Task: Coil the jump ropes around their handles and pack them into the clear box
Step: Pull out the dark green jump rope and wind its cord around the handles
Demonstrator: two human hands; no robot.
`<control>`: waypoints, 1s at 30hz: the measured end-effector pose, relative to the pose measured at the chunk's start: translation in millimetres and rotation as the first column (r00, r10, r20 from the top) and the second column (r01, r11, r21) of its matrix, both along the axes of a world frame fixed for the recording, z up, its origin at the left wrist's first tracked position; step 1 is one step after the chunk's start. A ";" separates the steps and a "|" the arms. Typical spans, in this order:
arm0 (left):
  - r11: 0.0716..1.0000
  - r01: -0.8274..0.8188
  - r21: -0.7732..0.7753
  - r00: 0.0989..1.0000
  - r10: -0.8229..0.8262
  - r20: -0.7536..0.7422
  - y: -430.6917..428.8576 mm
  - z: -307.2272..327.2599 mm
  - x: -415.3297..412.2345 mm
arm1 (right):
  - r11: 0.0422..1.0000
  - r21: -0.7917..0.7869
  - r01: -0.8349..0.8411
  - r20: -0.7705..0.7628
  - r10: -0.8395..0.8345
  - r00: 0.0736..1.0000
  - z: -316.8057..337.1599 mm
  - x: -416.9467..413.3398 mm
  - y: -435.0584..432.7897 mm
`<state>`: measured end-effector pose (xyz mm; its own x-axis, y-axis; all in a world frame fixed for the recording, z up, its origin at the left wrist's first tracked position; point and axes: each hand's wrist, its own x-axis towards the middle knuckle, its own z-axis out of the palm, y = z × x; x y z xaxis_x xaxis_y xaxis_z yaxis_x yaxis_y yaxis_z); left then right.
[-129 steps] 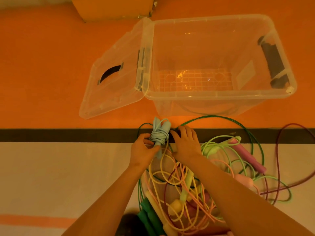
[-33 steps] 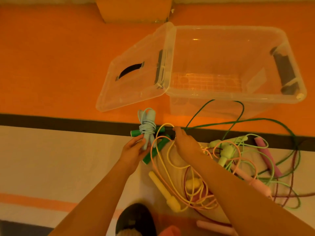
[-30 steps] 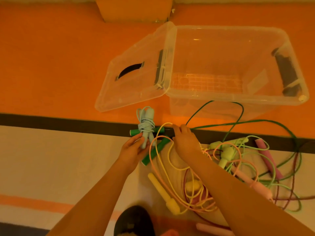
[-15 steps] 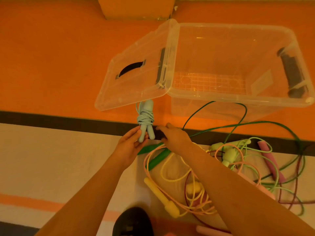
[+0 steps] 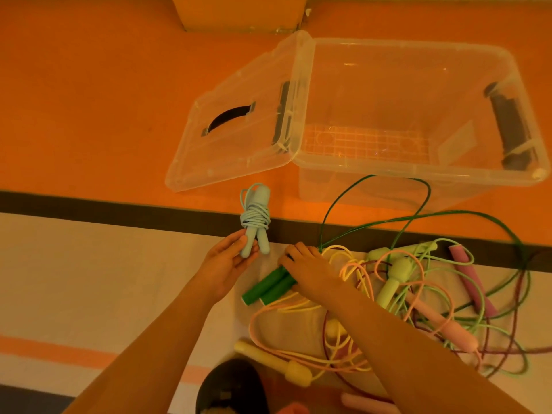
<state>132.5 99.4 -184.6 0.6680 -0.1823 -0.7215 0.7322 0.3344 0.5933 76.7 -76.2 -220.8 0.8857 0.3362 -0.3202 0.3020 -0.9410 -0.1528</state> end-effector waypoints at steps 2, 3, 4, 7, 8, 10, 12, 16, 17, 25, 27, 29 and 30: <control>1.000 0.007 0.012 1.000 -0.007 0.009 0.6 1.4 -0.3 | 0.996 0.044 0.074 -0.008 -0.074 0.997 1.5 -2.7 -2.2; 1.000 0.016 0.022 1.000 -0.016 0.018 0.8 2.5 0.4 | 0.988 0.084 0.127 -0.032 -0.125 0.992 3.6 -2.7 -5.9; 0.999 0.023 0.034 0.999 -0.024 0.024 1.5 3.5 0.8 | 0.974 0.131 0.185 -0.067 -0.177 0.982 6.8 -2.7 -11.2; 0.998 0.015 0.054 1.000 -0.016 0.025 4.4 5.9 1.0 | 0.886 0.331 0.325 0.001 -0.345 0.939 29.6 -0.9 -33.4; 0.999 0.016 0.049 0.999 -0.017 0.027 5.0 5.7 0.1 | 0.836 0.395 0.381 0.002 -0.415 0.910 38.7 -0.7 -41.3; 0.997 0.059 0.050 0.998 -0.061 0.035 1.4 4.2 -3.7 | 0.714 0.489 0.501 -0.015 -0.567 0.823 51.9 -0.4 -55.8; 0.991 0.122 0.057 0.992 -0.124 0.030 -11.6 2.7 -10.9 | 0.639 0.522 0.565 0.021 -0.672 0.741 61.4 0.0 -68.1; 0.982 0.179 0.056 0.983 -0.181 0.024 -52.5 -3.1 -24.0 | 0.522 0.533 0.666 0.010 -0.791 0.612 68.9 -4.6 -82.8; 0.979 0.190 0.074 0.981 -0.193 0.034 -61.9 -4.3 -25.1 | 0.467 0.529 0.709 -0.068 -0.809 0.584 68.7 -6.6 -86.3; 0.760 0.355 0.545 0.883 -0.464 0.071 -88.0 -6.7 -23.9 | 0.230 0.623 0.747 -0.357 -0.766 0.534 78.7 -20.0 -107.6; 0.685 0.374 0.625 0.857 -0.513 0.049 -88.7 3.6 -24.4 | 0.222 0.663 0.715 -0.349 -0.753 0.557 94.1 -17.1 -106.1; 0.601 0.417 0.682 0.801 -0.598 0.038 -85.8 15.3 -23.6 | 0.232 0.689 0.687 -0.315 -0.758 0.571 112.1 -12.9 -104.1; 0.529 0.432 0.730 0.753 -0.657 0.031 -84.3 23.0 -22.6 | 0.229 0.707 0.669 -0.299 -0.760 0.577 120.9 -10.7 -103.7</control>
